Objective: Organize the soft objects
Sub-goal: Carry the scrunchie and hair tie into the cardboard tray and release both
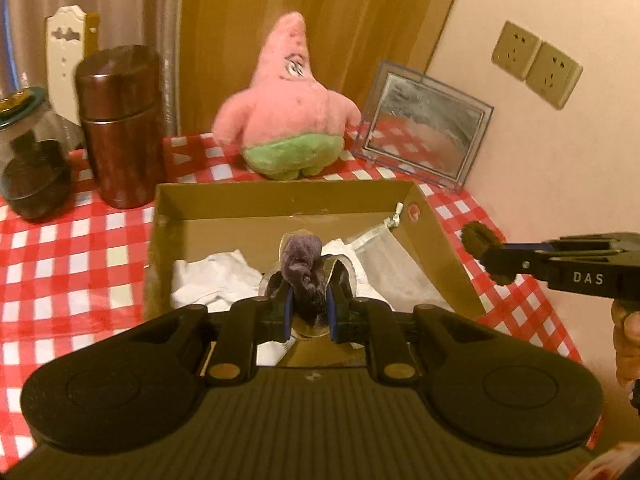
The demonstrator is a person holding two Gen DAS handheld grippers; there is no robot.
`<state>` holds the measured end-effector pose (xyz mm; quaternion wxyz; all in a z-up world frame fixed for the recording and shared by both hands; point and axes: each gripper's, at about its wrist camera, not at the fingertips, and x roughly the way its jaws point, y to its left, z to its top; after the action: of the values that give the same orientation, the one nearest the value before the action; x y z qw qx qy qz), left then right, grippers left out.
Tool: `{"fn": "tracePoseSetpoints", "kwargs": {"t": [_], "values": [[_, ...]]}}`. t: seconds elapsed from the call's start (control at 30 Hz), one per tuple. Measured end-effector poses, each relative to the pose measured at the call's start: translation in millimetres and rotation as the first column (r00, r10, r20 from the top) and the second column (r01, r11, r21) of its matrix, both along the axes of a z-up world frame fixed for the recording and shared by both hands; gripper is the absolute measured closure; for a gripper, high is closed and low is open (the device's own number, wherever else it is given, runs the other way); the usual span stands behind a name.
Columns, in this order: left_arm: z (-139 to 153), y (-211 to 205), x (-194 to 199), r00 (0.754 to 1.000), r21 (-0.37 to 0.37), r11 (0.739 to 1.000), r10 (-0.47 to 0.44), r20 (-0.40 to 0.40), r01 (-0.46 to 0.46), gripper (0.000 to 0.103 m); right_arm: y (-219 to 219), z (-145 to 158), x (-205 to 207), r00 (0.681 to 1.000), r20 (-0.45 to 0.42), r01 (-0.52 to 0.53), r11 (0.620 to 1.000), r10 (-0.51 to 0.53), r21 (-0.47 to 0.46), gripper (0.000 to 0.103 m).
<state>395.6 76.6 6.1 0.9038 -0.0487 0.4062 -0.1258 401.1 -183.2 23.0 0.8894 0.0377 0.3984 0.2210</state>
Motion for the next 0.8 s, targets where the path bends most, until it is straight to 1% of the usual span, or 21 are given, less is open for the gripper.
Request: {"fn": "tracePoseSetpoints", "kwargs": {"t": [0.07, 0.1, 0.2, 0.4, 0.5, 0.57, 0.63, 0.67, 0.73, 0.8], "values": [[-4, -6, 7, 1.0, 0.0, 1.0, -0.01, -0.004, 0.01, 0.088, 4, -4, 7, 1.0, -0.006, -0.003, 1.0, 0.003, -0.007, 0.087], [-7, -9, 10, 1.0, -0.001, 1.0, -0.011, -0.007, 0.011, 0.085, 6, -6, 10, 1.0, -0.008, -0.004, 1.0, 0.004, -0.011, 0.087], [-10, -16, 20, 1.0, 0.038, 0.999, -0.003, -0.001, 0.003, 0.072, 8, -13, 17, 1.0, -0.017, 0.0, 1.0, 0.0, -0.009, 0.087], [-4, -15, 27, 1.0, 0.019, 1.0, -0.009, 0.0, 0.009, 0.072, 8, -23, 23, 0.999, -0.038, 0.001, 1.0, -0.001, 0.001, 0.087], [-3, -13, 24, 1.0, 0.031, 1.0, 0.001, 0.017, -0.001, 0.072, 7, -26, 26, 0.999, -0.046, 0.005, 1.0, -0.005, 0.004, 0.087], [-3, -11, 22, 1.0, 0.04, 0.999, 0.014, 0.024, -0.015, 0.069, 6, -28, 27, 0.999, -0.049, 0.007, 1.0, -0.007, 0.003, 0.087], [-2, -10, 19, 0.999, 0.062, 0.998, 0.024, 0.042, -0.027, 0.061, 7, -29, 28, 0.999, -0.051, 0.006, 1.0, -0.005, 0.004, 0.087], [-1, -10, 17, 0.998, 0.075, 0.997, 0.023, 0.053, -0.027, 0.058, 7, -29, 29, 0.999, -0.051, 0.005, 1.0, -0.005, 0.004, 0.087], [1, -11, 14, 0.997, 0.099, 0.995, 0.02, 0.069, -0.026, 0.043, 8, -28, 29, 0.999, -0.048, 0.001, 1.0, -0.001, 0.006, 0.087], [2, -12, 10, 0.997, 0.119, 0.993, 0.01, 0.081, -0.02, 0.036, 10, -27, 29, 0.999, -0.045, -0.001, 1.0, 0.001, 0.011, 0.085]]}}
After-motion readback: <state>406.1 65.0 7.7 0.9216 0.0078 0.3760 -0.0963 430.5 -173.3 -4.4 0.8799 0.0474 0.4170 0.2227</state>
